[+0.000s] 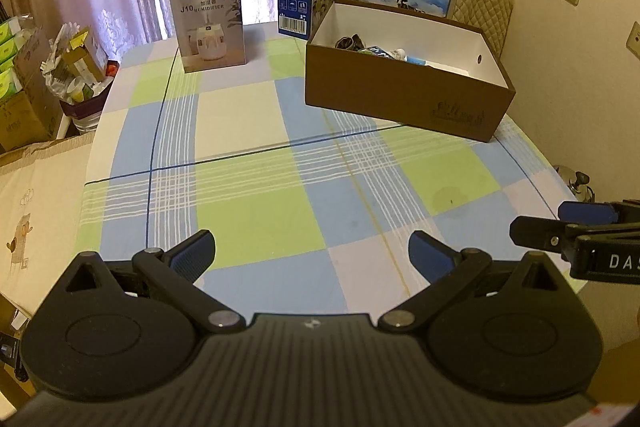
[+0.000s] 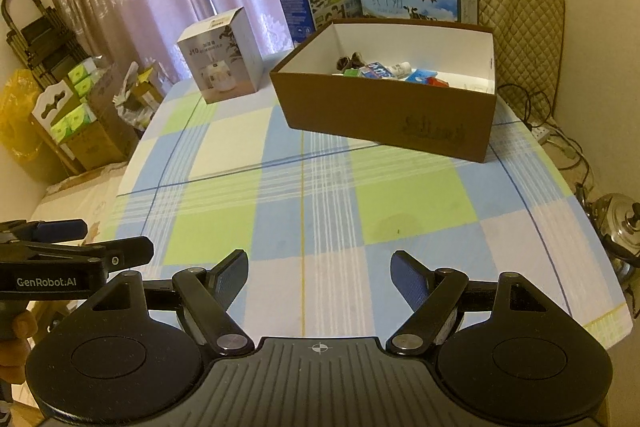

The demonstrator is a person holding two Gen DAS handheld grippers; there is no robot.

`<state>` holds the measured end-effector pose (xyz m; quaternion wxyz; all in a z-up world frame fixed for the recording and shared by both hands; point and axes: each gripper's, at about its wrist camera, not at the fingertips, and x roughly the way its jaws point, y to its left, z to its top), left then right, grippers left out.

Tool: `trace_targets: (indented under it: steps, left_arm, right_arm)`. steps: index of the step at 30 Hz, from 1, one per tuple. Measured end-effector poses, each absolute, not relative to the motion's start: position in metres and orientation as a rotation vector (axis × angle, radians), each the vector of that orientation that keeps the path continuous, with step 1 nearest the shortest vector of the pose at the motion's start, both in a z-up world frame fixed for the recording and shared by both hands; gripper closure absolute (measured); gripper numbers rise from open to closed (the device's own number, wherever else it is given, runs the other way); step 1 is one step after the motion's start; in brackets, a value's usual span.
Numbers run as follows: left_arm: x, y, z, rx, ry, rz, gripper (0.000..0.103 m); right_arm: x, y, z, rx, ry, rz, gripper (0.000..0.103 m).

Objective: Organize objects

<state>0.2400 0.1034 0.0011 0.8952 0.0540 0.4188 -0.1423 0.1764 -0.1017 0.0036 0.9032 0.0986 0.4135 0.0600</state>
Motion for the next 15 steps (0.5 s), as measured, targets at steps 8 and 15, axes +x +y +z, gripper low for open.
trace_targets:
  steps: [8, 15]
  left_arm:
    - [0.2381, 0.1033, 0.001, 0.111, 0.868, -0.296, 0.001]
    - [0.2367, 0.1019, 0.001, 0.11, 0.87, -0.299, 0.001]
  right_arm:
    - [0.1748, -0.1001, 0.0028, 0.202, 0.856, 0.124, 0.027]
    - [0.1744, -0.101, 0.0012, 0.2, 0.862, 0.128, 0.027]
